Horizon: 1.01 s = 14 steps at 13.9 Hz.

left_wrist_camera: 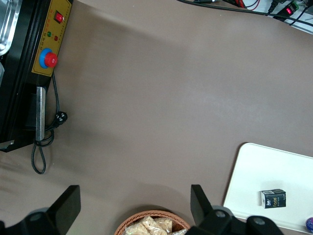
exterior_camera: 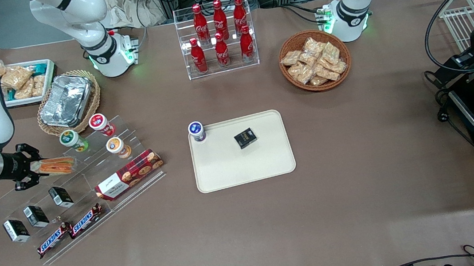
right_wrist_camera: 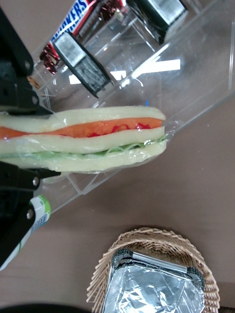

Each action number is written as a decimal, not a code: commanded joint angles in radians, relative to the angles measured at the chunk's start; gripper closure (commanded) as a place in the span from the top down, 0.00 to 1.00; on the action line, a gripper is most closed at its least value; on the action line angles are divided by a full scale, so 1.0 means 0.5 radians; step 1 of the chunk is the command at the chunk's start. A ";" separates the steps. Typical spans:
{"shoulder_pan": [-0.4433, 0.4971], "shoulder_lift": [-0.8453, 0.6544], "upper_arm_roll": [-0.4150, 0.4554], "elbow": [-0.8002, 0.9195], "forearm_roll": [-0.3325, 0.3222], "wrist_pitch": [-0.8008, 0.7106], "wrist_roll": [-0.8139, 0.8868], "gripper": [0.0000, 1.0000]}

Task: Place sandwich on tray
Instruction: 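Close the right gripper on the wrapped sandwich's edge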

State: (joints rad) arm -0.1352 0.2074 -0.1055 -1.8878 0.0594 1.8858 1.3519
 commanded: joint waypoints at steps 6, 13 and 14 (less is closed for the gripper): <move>0.010 -0.062 0.015 0.247 -0.011 -0.237 -0.755 0.26; 0.025 -0.031 0.036 0.692 -0.005 -0.464 -1.705 0.24; 0.043 -0.034 0.063 0.704 -0.005 -0.464 -1.837 0.24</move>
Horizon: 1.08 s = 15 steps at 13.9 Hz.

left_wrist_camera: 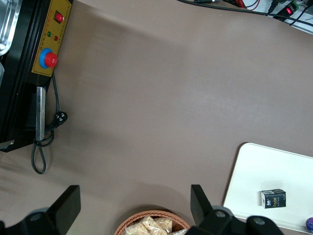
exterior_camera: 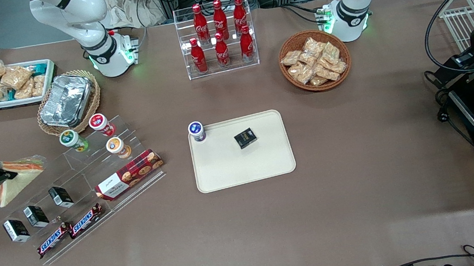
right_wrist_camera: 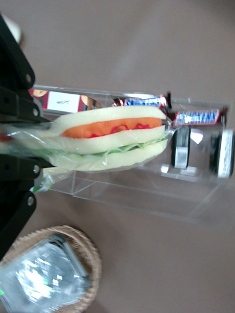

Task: Place sandwich on tray
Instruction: 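Lift the sandwich and carry it with the right gripper over the cream tray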

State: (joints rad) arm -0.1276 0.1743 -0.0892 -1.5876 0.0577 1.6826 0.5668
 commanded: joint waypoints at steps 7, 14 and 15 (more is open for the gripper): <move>0.331 0.023 0.163 0.120 -0.029 -0.030 -1.509 0.24; 1.012 0.148 0.166 0.116 -0.192 0.141 -1.744 0.22; 1.089 0.194 0.166 0.116 -0.192 0.214 -1.741 0.19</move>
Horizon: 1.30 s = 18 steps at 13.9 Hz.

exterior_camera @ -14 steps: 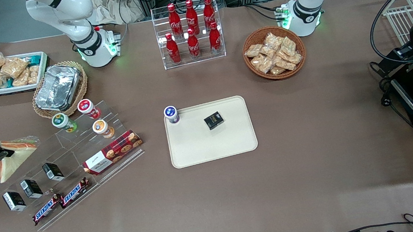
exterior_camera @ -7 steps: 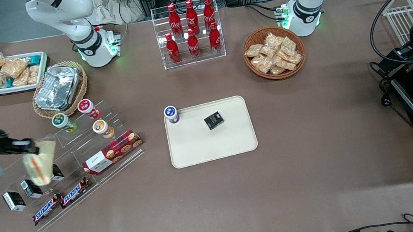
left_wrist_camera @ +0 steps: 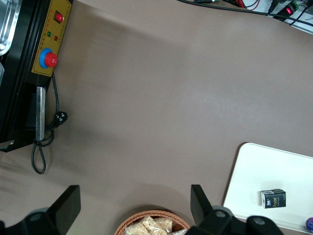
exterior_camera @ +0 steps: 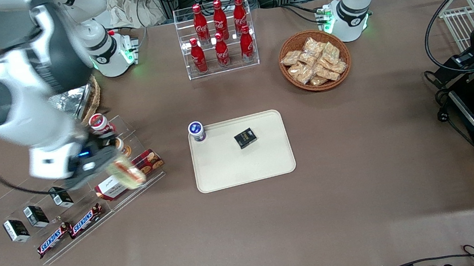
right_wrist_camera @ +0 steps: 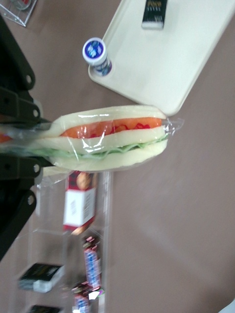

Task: Place sandwich on tray
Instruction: 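Lift the sandwich and carry it with the right gripper over the cream tray, then lower the sandwich onto the tray beside the black box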

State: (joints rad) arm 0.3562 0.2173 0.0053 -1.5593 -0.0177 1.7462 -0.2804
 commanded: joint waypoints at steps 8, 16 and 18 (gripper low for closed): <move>0.518 0.626 -0.026 0.063 -0.103 0.646 -0.013 0.14; 0.653 0.857 -0.032 0.081 -0.103 0.922 0.094 0.14; 0.668 0.912 -0.032 0.130 -0.106 0.922 0.107 0.15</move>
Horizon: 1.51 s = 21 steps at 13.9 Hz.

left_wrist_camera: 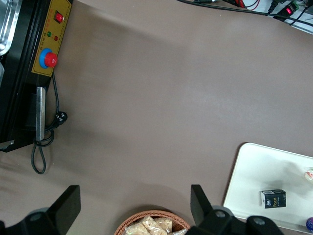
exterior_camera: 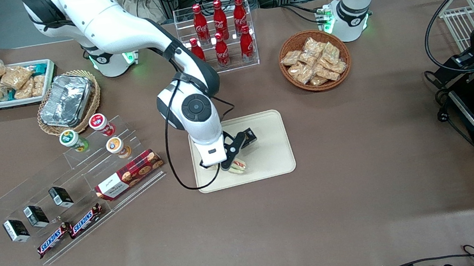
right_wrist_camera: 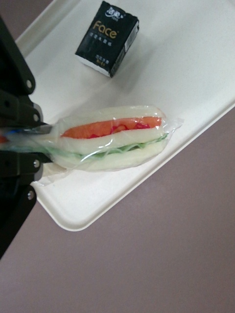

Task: Place sandwich on tray
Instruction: 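Lower the sandwich onto the tray beside the black box, then open the right gripper and withdraw it from the sandwich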

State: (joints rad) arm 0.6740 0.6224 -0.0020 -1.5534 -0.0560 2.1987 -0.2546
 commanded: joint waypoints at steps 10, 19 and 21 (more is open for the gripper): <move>-0.041 -0.078 -0.054 0.103 0.023 -0.034 0.273 1.00; -0.164 -0.597 -0.204 0.088 0.023 -0.709 0.558 1.00; -0.234 -0.710 -0.253 0.076 0.023 -0.823 0.558 1.00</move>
State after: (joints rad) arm 0.5859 0.3361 -0.1141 -1.4840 -0.0541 1.8341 0.0116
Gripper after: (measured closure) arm 0.000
